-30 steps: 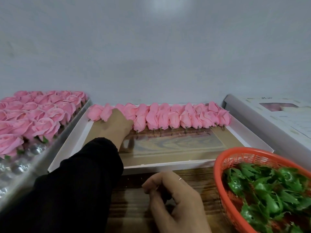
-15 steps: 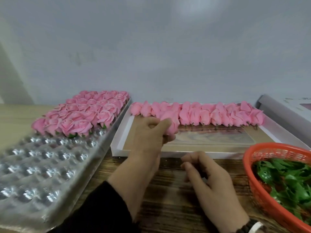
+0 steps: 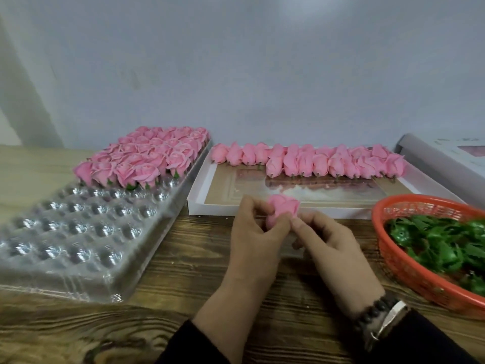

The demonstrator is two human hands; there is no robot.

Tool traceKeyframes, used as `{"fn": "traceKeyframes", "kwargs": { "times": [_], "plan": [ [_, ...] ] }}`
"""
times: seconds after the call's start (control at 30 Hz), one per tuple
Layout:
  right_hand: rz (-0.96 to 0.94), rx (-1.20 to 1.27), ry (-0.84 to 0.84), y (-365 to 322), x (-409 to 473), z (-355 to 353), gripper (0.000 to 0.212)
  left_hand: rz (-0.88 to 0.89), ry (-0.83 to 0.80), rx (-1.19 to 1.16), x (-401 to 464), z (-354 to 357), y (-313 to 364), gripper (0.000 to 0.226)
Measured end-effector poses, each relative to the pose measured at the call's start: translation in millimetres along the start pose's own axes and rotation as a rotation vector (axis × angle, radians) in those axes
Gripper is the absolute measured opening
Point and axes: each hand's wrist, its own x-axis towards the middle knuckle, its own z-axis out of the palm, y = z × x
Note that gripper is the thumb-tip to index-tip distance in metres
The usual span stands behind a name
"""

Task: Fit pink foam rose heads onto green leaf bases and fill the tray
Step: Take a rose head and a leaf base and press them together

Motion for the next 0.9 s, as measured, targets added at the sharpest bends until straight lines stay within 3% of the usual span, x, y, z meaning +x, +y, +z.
{"fn": "traceKeyframes", "kwargs": {
  "times": [0.23, 0.37, 0.53, 0.73, 0.9],
  "plan": [
    [0.115, 0.223, 0.043, 4, 5, -4, 0.012, 0.043, -0.15, 0.101, -2, 2, -2, 0.023],
    [0.082, 0.208, 0.048, 3, 6, -3, 0.014, 0.093, -0.225, 0.196, -1, 0, -2, 0.02],
    [0.06, 0.154, 0.083, 6, 13, -7, 0.008, 0.044, -0.305, 0.276, 1, -3, -2, 0.032],
    [-0.093, -0.009, 0.012, 0, 13, -9, 0.004, -0.153, -0.299, 0.081, 5, -6, -6, 0.051],
    [-0.283, -0.334, -0.115, -9, 7, -7, 0.009, -0.254, -0.467, 0.117, 9, -8, -12, 0.031]
  ]
}}
